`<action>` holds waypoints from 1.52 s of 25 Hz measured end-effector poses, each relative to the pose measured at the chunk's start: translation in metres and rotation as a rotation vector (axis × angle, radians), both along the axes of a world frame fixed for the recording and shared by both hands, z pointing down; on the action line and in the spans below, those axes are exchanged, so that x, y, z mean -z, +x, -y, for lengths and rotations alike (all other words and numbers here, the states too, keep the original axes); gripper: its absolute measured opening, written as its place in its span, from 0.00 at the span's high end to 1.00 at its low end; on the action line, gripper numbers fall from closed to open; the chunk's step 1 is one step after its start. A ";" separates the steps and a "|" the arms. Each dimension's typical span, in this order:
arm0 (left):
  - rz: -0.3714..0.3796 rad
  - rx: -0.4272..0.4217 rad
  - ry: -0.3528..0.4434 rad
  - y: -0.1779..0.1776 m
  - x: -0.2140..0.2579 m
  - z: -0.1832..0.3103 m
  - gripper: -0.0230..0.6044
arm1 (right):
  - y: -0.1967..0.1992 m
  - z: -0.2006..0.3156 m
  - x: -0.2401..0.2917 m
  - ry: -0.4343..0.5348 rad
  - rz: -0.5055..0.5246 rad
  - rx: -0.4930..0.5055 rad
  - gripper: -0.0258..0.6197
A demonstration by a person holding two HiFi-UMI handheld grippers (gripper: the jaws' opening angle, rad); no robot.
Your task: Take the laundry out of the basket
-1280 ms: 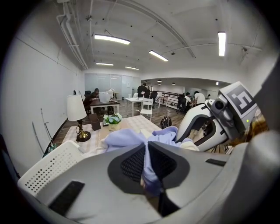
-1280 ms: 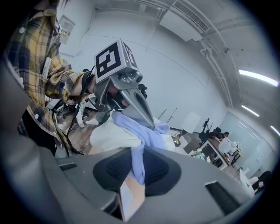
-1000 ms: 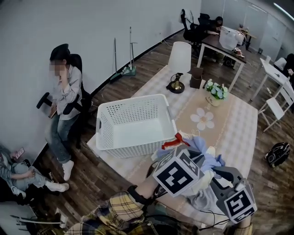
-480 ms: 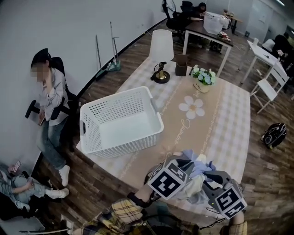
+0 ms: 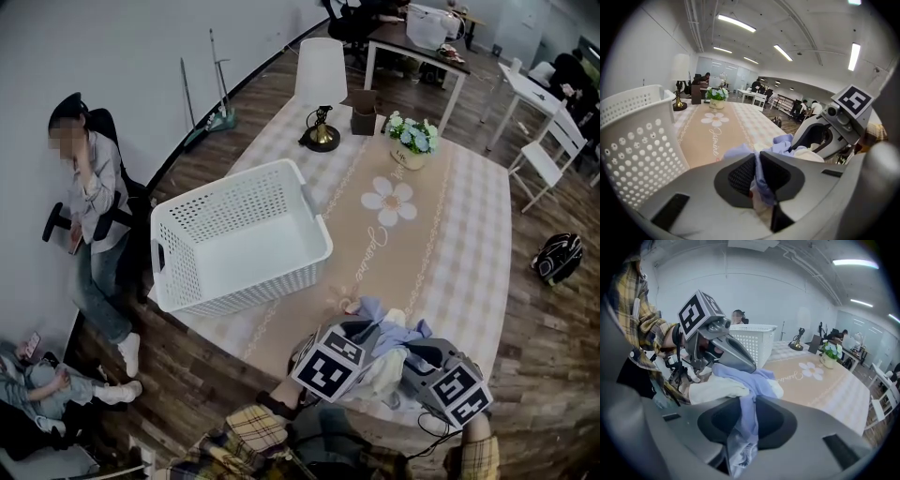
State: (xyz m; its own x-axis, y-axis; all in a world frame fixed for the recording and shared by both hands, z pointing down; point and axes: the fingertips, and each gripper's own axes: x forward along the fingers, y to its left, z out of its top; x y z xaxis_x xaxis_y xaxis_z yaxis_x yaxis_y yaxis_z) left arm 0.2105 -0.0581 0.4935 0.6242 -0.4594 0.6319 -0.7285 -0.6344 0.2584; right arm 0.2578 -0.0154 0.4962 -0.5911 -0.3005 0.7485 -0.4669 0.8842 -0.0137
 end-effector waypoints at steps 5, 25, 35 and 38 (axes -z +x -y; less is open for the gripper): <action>0.014 0.041 0.042 -0.016 0.010 0.008 0.77 | -0.005 0.008 0.002 0.002 -0.015 -0.012 0.75; -0.175 0.071 0.229 -0.052 0.116 0.001 0.77 | -0.022 0.026 0.125 0.155 0.311 -0.185 0.75; -0.279 0.093 0.448 -0.074 0.202 -0.011 0.89 | -0.084 0.021 0.206 0.316 0.567 -0.174 0.90; -0.303 0.102 0.494 -0.080 0.219 -0.014 0.91 | -0.096 0.018 0.220 0.332 0.603 -0.156 0.94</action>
